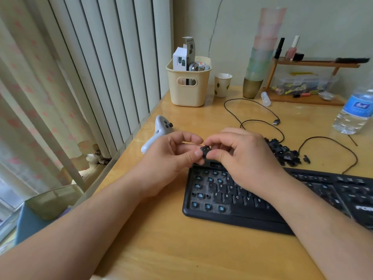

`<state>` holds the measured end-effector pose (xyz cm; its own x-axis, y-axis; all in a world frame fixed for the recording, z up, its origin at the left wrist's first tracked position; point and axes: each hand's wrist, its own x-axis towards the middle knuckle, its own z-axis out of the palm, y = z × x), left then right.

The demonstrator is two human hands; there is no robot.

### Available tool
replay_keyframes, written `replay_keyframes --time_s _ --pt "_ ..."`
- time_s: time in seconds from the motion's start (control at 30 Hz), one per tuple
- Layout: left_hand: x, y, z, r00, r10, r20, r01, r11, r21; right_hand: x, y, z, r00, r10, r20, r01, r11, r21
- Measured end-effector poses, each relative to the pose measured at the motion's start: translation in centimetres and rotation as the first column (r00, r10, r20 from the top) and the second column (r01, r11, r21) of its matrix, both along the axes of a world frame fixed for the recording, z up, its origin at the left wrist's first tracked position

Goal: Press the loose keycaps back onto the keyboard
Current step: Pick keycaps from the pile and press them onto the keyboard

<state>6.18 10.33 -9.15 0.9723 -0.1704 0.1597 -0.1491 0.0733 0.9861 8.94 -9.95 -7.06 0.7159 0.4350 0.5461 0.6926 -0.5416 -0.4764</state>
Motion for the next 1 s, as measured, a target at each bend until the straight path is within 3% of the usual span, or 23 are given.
replay_keyframes --time_s 0.3,0.5,0.63,1.0 --pt "-0.2 -0.1 0.1 1.000 -0.023 -0.001 0.023 0.998 0.057 -0.3 -0.5 0.0 0.996 0.086 0.009 -0.086 0.996 -0.018" --pt "-0.4 0.0 0.3 0.999 -0.051 -0.017 0.051 0.999 -0.002 -0.4 -0.1 -0.3 0.998 0.048 0.036 -0.048 0.999 0.005" --pt "-0.4 0.2 0.4 1.000 -0.019 -0.001 0.019 0.998 0.063 -0.6 -0.3 -0.3 0.998 0.042 0.048 -0.041 0.999 -0.020" --pt "-0.4 1.1 0.0 0.999 -0.030 0.044 0.016 0.959 0.285 -1.3 0.5 2.5 0.998 0.052 0.043 -0.029 0.906 -0.423"
